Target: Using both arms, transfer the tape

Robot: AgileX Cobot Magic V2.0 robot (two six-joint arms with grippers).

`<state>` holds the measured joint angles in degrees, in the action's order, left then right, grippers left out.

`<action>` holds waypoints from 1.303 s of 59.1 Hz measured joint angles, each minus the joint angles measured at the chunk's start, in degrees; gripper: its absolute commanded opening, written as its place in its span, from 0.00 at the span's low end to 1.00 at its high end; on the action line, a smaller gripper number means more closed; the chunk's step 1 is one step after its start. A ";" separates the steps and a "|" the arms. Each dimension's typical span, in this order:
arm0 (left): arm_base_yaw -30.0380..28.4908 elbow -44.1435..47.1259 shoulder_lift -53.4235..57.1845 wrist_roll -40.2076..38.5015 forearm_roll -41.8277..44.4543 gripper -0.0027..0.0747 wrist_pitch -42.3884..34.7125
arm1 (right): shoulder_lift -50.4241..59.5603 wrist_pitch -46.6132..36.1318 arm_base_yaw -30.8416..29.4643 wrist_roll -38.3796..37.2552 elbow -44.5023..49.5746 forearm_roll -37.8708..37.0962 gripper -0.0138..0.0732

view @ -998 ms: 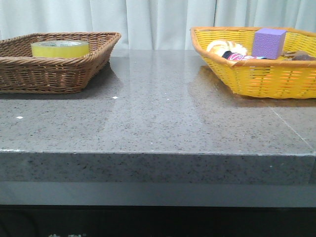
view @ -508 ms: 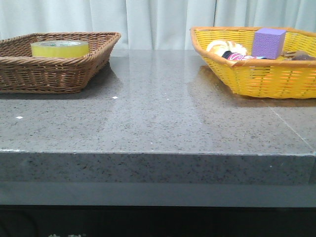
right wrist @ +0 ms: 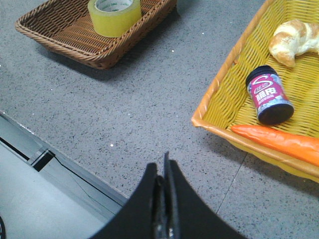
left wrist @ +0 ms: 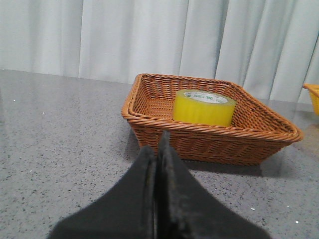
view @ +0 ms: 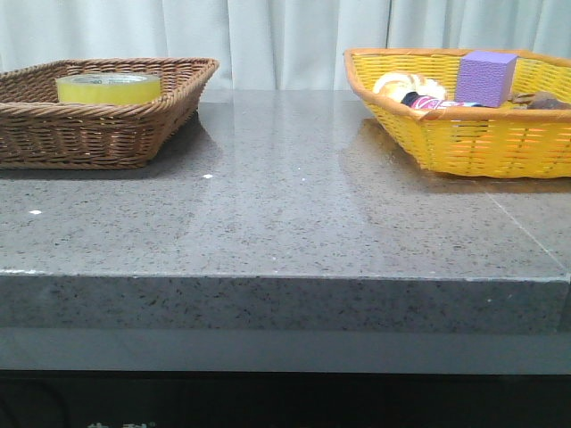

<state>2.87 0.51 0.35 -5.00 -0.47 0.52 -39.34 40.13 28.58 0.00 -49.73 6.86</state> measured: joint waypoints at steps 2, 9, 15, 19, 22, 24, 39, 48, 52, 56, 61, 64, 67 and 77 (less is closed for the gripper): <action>0.00 0.00 0.00 0.00 0.47 0.01 0.20 | 0.00 0.00 0.00 0.00 0.00 0.00 0.08; 0.00 0.00 0.00 0.00 0.47 0.01 2.08 | 0.00 0.00 0.00 0.00 0.00 0.00 0.08; 0.26 0.00 0.00 0.00 0.47 0.01 2.77 | 0.00 0.00 0.00 0.00 0.00 0.00 0.08; 1.37 0.00 0.00 0.00 1.22 0.01 3.00 | 0.00 0.00 0.00 0.00 0.00 0.00 0.08; 1.91 0.00 0.00 0.00 1.31 0.01 3.00 | 0.00 0.00 0.00 0.00 0.00 0.00 0.08; 2.32 0.00 0.00 0.00 1.41 0.01 3.00 | 0.00 0.00 0.00 0.00 0.00 0.00 0.08; 2.41 0.00 0.00 0.04 1.30 0.01 3.08 | 0.00 0.00 0.00 0.00 0.00 0.00 0.08; 2.41 0.00 0.00 0.04 1.30 0.01 3.08 | 0.00 0.00 0.00 0.00 0.00 0.00 0.08; 2.41 0.00 0.00 0.04 1.30 0.01 3.08 | 0.00 0.00 0.00 0.00 0.00 0.00 0.08; 2.41 0.00 0.00 0.04 1.30 0.01 3.08 | 0.00 0.00 0.00 0.00 0.00 0.00 0.08; 2.41 0.00 0.00 0.04 1.30 0.01 3.08 | 0.00 0.00 0.00 0.00 0.00 0.00 0.08; 2.41 0.00 0.00 0.04 1.30 0.01 3.08 | 0.00 0.00 0.00 0.00 0.00 0.00 0.08; 2.41 0.00 0.00 0.04 1.30 0.01 3.08 | 0.00 0.00 0.00 0.00 0.00 0.00 0.08; 2.41 0.00 0.00 0.04 1.30 0.01 3.12 | 0.00 0.00 0.00 0.00 0.00 0.00 0.08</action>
<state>5.28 0.51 0.35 -4.96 0.83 3.64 -39.34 40.13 28.58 0.00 -49.73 6.86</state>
